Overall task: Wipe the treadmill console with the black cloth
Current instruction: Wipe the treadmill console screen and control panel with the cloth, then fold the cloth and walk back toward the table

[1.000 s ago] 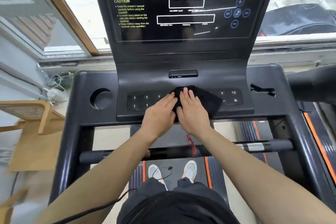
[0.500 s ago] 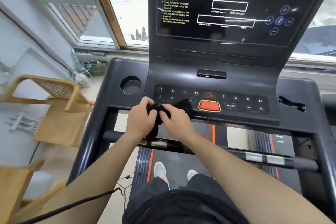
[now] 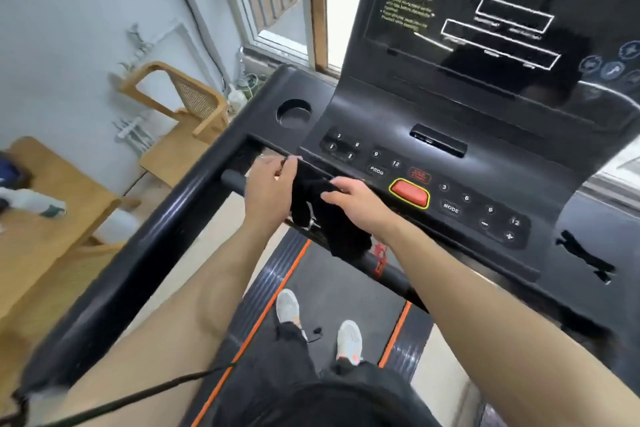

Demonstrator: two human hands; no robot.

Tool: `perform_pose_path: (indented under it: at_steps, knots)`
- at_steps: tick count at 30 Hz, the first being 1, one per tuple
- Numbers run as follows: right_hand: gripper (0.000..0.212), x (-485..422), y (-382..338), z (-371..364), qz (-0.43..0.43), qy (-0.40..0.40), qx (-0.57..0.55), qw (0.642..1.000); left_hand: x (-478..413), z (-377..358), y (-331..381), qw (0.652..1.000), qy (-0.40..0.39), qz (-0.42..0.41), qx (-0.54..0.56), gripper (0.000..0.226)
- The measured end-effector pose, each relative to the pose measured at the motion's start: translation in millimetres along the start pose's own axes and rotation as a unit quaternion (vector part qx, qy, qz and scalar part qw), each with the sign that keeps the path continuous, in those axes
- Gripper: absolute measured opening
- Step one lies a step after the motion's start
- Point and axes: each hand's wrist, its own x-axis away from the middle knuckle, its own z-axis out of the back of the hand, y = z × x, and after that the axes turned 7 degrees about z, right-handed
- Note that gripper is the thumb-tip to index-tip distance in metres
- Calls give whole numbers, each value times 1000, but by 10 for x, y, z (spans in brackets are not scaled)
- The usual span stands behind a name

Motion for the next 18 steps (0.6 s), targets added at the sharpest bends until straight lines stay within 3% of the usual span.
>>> perform_pose_path:
  at_steps: [4, 7, 11, 12, 15, 18]
  knots:
    - [14, 22, -159, -333, 27, -58, 125, 990, 356, 520, -6, 996, 86, -14, -1, 30]
    - [23, 142, -353, -670, 84, -100, 125, 983, 621, 953, -84, 997, 64, -7, 50, 30]
    - [59, 210, -706, -1247, 189, -148, 99, 966, 1029, 1526, -397, 994, 35, 0, 101, 30]
    - [56, 229, -818, -1423, 198, -183, 105, 957, 1146, 1673, -498, 994, 32, -5, 102, 29]
    - [18, 384, -1126, -2070, 202, -300, 97, 927, 1554, 2131, -895, 991, 71, 12, 117, 25]
    - [15, 633, -1295, -2849, 219, -371, 125, 894, 2097, 2625, -1402, 977, 151, 36, 146, 26]
